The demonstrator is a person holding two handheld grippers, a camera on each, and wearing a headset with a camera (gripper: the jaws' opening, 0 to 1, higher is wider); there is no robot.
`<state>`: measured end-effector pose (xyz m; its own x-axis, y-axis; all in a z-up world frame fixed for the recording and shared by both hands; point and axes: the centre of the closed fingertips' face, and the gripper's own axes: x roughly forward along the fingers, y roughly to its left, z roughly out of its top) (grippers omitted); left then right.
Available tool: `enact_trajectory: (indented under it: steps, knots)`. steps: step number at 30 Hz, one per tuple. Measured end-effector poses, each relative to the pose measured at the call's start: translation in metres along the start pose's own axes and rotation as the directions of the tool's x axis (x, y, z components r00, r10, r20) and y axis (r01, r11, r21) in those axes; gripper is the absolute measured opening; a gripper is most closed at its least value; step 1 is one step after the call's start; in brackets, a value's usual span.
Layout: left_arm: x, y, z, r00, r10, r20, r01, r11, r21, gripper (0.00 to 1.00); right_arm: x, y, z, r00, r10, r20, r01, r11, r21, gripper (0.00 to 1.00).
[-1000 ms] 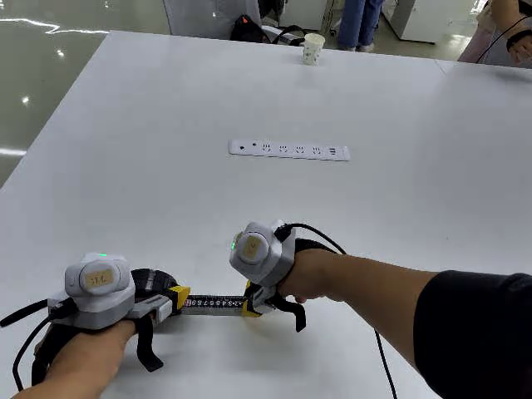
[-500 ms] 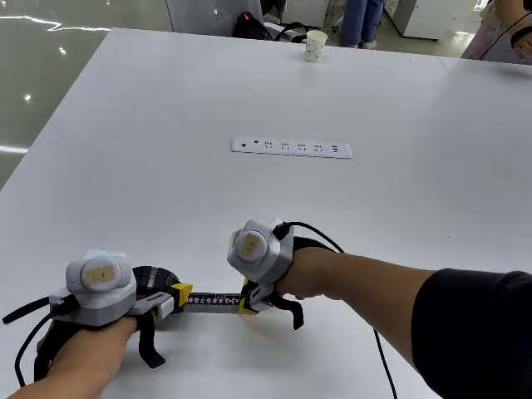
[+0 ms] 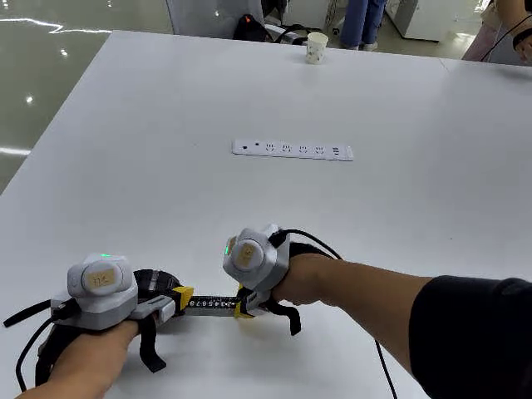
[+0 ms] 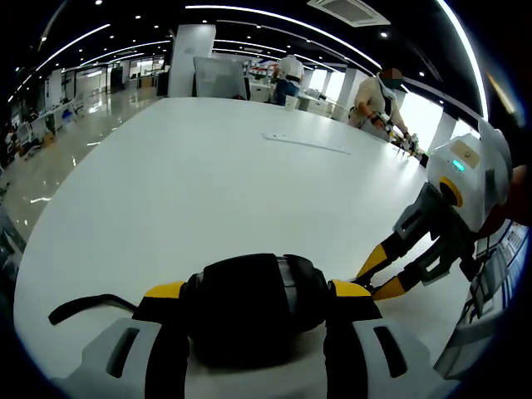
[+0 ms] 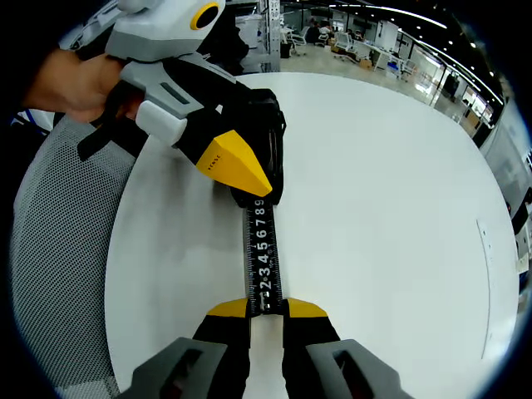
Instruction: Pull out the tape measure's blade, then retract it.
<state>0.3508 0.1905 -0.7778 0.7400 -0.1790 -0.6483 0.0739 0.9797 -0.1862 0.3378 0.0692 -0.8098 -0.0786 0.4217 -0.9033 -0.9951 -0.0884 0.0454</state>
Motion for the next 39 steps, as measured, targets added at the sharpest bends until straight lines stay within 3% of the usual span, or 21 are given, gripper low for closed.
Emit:
enact_trajectory:
  steps: [39]
  knots:
    - [0.000, -0.001, 0.001, 1.0000, -0.005, -0.003, 0.005, 1.000, -0.002, 0.61, 0.010, 0.001, 0.022, 0.9990, 0.001, 0.046, -0.001, 1.000, -0.004, 0.10]
